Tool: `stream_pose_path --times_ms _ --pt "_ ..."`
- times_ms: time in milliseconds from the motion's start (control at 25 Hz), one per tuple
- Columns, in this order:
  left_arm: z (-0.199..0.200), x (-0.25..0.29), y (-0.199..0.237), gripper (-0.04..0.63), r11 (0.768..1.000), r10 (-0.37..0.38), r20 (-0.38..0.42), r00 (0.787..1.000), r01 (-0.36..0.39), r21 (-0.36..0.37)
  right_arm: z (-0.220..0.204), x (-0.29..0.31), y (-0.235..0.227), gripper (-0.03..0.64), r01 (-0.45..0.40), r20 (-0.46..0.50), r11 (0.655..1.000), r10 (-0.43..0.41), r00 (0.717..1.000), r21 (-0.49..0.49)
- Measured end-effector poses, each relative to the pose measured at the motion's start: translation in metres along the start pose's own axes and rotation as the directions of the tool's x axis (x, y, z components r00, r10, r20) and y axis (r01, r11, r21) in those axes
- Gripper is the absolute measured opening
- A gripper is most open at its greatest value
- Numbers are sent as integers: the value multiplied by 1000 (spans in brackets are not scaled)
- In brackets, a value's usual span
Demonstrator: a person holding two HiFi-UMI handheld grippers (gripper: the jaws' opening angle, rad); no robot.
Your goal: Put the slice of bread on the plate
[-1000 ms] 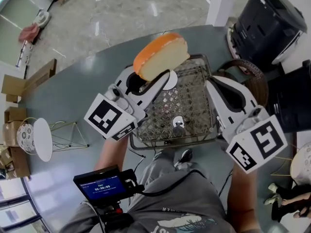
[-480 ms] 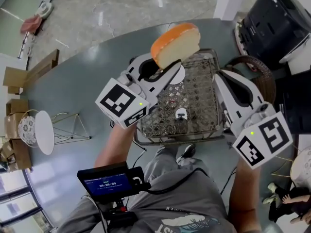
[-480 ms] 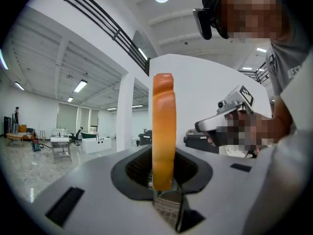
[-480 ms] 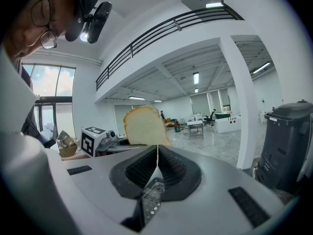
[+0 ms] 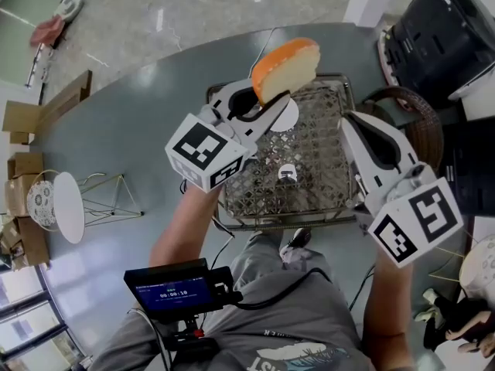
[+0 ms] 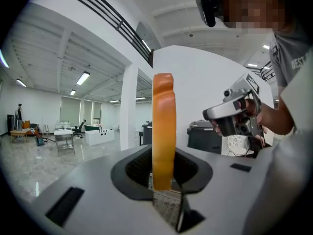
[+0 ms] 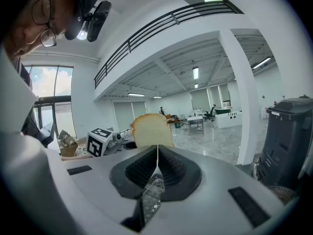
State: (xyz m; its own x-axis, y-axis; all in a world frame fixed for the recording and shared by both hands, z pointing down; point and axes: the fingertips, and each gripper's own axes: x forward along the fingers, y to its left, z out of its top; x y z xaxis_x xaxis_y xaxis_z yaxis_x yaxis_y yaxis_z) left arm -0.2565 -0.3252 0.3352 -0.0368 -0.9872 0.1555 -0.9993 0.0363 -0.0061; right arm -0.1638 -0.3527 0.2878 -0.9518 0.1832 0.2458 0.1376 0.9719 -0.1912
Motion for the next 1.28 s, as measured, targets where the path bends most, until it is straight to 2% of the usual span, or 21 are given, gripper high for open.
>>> stream_pose_path --times_ms 320,520,680,920,1280 --pt "-50 21 27 91 999 10 -89 996 -13 -35 -12 16 -15 9 27 -31 999 -26 999 22" --pt "-89 34 44 91 999 33 -181 983 -30 19 -20 27 -22 9 41 -48 999 -40 998 34" --pt "-129 48 59 91 994 63 -266 962 -36 106 -28 34 -29 9 54 -67 998 -51 996 42" --pt "-186 65 72 91 977 91 -382 920 -9 211 -45 39 -38 9 80 -102 995 -74 992 59" --pt "-250 90 85 91 934 135 -502 854 60 353 -67 40 -56 9 120 -154 989 -106 982 83"
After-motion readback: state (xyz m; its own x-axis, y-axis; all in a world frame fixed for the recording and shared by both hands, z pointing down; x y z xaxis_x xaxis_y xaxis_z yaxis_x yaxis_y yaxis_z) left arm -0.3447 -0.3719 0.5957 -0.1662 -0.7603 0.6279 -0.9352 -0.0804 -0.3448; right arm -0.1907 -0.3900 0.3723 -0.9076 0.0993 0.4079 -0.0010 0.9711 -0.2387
